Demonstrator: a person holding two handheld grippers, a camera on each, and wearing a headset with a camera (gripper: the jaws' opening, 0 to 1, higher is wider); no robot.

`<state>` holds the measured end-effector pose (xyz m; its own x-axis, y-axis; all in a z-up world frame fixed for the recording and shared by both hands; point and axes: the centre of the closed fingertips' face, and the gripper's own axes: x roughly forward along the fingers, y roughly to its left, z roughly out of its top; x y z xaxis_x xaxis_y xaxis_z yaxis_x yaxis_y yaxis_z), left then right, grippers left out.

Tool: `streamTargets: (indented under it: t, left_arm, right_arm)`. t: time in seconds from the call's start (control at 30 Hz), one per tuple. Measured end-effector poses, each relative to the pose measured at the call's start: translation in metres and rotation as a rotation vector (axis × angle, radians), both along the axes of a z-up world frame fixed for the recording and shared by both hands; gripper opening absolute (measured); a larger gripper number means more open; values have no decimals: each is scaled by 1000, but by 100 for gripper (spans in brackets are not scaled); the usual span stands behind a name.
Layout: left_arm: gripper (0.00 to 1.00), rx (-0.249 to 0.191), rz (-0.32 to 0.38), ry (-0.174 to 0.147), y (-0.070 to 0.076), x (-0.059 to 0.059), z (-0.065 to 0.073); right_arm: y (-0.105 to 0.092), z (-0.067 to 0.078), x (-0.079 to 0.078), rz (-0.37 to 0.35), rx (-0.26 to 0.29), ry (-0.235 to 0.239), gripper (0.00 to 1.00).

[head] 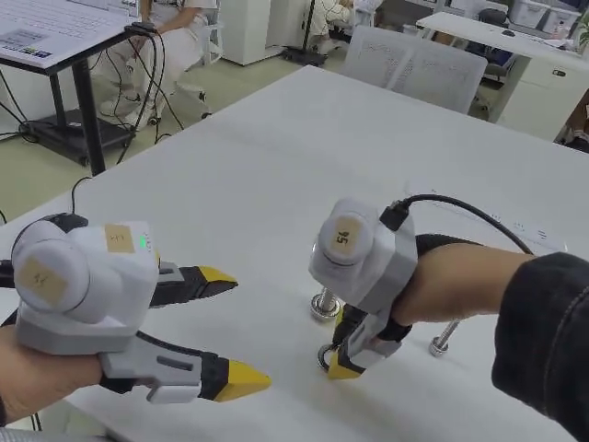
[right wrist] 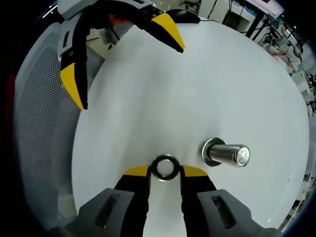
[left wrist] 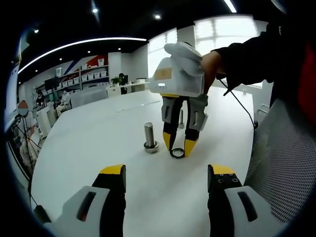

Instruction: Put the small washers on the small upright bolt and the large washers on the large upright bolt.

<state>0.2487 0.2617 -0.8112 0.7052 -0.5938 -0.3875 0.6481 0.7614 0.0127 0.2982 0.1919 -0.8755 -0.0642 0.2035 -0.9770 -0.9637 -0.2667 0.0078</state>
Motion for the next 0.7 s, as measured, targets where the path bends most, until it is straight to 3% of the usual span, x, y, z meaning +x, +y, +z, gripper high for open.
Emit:
streamTargets:
  t: [0.2, 0.37, 0.7]
  left_arm:
    - [66, 2, 0, -3, 0, 0, 1]
    - [66, 2, 3, -6, 1, 0, 1]
    - [66, 3, 2, -3, 1, 0, 1]
  right_arm:
    - [2, -1, -4, 26, -32, -34, 25]
    - [1, 0, 0, 2, -21, -5, 24]
    - [-3, 0, 2, 11, -38, -15, 24]
